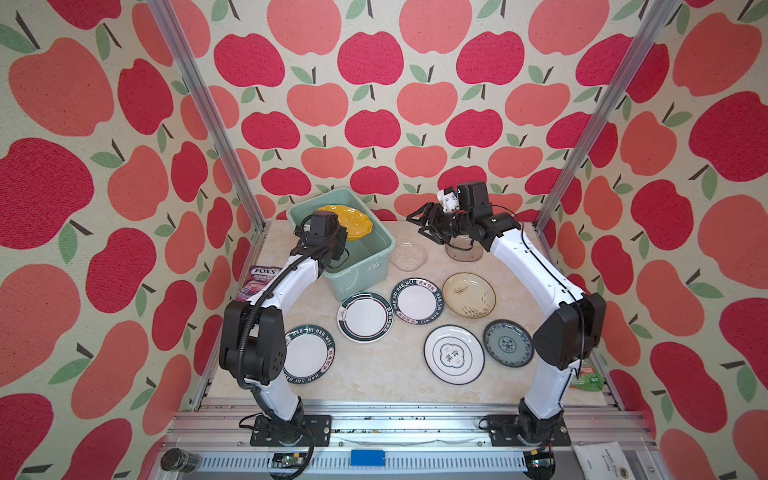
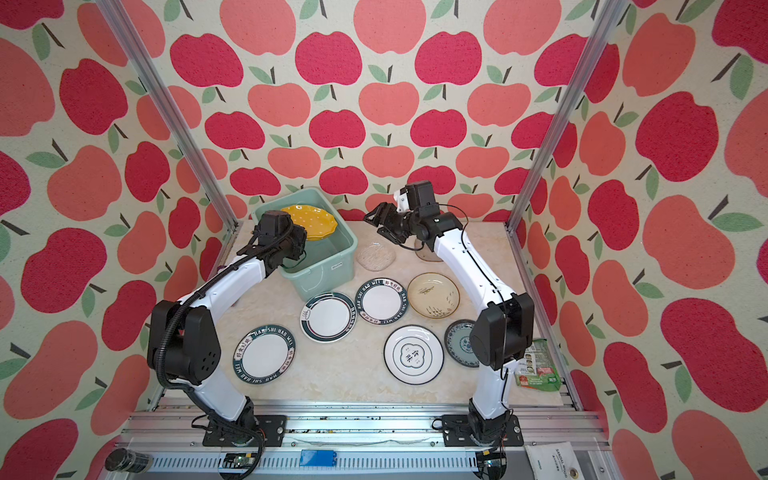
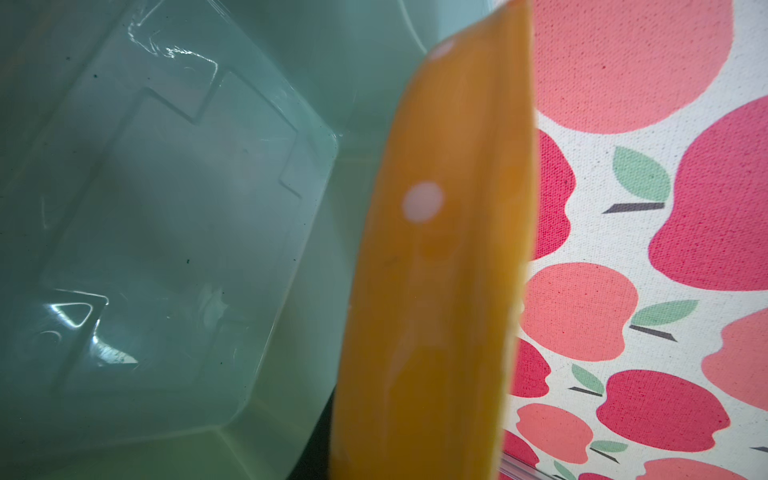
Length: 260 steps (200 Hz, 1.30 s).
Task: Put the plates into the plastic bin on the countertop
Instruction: 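Lower the yellow dotted plate into the green bin with the left gripper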
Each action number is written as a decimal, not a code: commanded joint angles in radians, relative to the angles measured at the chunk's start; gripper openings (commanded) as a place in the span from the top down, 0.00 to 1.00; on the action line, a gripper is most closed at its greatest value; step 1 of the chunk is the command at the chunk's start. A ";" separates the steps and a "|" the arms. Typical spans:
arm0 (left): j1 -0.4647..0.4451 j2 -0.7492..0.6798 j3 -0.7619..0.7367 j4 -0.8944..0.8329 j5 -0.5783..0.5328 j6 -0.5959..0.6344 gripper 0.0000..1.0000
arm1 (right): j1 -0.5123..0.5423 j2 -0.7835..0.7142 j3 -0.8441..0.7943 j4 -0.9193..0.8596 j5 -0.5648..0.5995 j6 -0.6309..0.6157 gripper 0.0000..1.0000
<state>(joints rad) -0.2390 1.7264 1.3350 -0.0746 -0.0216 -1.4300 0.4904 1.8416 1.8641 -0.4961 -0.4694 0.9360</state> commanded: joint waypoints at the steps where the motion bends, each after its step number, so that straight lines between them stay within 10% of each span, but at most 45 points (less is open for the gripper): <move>1: -0.013 0.002 -0.020 0.224 -0.081 -0.070 1.00 | -0.013 -0.053 -0.020 -0.024 0.003 -0.008 0.31; 67: -0.014 0.022 -0.124 0.298 -0.102 -0.110 1.00 | -0.018 -0.042 0.018 -0.086 0.018 -0.033 0.31; 260: 0.202 -0.044 0.023 -0.139 0.114 0.264 1.00 | -0.042 -0.033 -0.029 -0.016 0.011 0.017 0.32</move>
<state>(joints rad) -0.0425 1.7145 1.2827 -0.2642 0.0658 -1.2087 0.4549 1.8202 1.8450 -0.5262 -0.4580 0.9436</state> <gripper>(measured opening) 0.235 0.686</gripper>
